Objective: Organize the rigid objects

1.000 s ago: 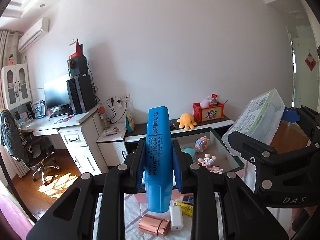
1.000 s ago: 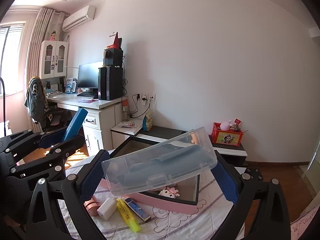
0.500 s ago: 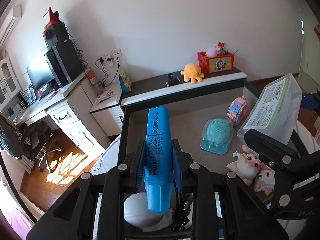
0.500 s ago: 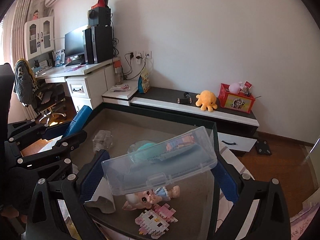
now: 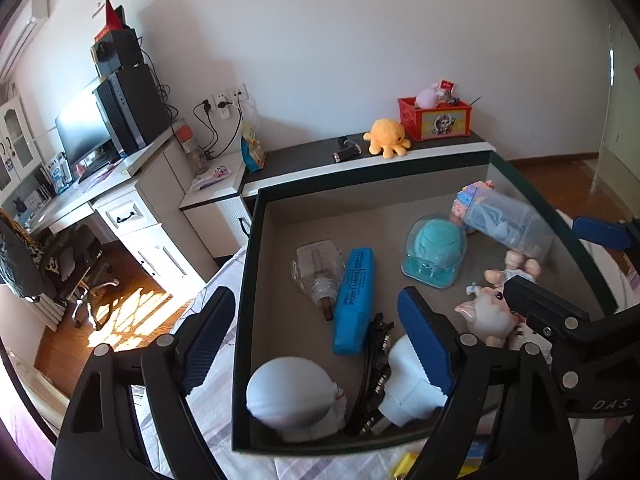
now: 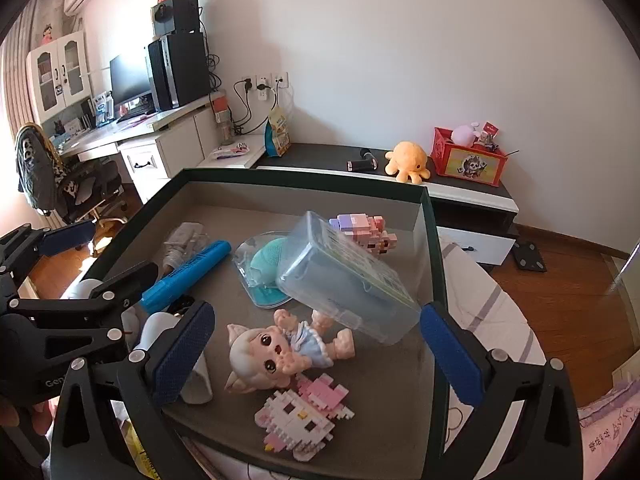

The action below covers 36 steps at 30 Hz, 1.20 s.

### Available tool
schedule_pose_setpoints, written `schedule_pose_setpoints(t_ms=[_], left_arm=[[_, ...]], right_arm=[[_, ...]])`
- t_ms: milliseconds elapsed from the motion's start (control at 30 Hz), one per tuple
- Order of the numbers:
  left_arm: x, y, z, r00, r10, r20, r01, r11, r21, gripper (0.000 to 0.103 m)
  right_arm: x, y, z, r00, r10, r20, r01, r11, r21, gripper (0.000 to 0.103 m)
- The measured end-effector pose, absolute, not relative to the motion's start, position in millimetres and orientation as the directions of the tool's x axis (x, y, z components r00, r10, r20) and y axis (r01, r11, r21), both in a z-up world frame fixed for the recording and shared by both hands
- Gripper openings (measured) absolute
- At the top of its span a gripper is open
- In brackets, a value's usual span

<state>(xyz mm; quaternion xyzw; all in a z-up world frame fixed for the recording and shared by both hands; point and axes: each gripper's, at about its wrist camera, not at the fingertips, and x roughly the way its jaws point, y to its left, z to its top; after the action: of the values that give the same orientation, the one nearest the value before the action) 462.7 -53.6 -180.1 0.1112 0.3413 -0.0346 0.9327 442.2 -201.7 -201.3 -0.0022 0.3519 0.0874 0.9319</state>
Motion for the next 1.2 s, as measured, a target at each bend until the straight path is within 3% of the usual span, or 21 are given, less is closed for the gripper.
schedule_pose_setpoints(t_ms=[233, 433, 633, 1200], left_arm=[[367, -33, -129, 0.866, -0.032, -0.499, 0.103, 0.988, 0.116, 0.102], [270, -25, -92, 0.937, -0.015, -0.349, 0.056, 0.992, 0.109, 0.103], [191, -15, -75, 0.966, -0.011, -0.259, 0.026, 0.998, 0.054, 0.103], [87, -11, -46, 0.989, -0.017, -0.148, 0.022, 0.999, 0.037, 0.103]], right_arm=[[353, -201, -147, 0.821, 0.226, -0.524, -0.197, 0.974, 0.111, 0.103], [260, -187, -105, 0.903, 0.186, -0.388, -0.174, 0.983, 0.065, 0.103], [182, -183, -84, 0.946, 0.138, -0.293, -0.134, 0.990, 0.034, 0.103], [78, -182, -51, 0.979, 0.080, -0.185, -0.079, 0.997, 0.012, 0.103]])
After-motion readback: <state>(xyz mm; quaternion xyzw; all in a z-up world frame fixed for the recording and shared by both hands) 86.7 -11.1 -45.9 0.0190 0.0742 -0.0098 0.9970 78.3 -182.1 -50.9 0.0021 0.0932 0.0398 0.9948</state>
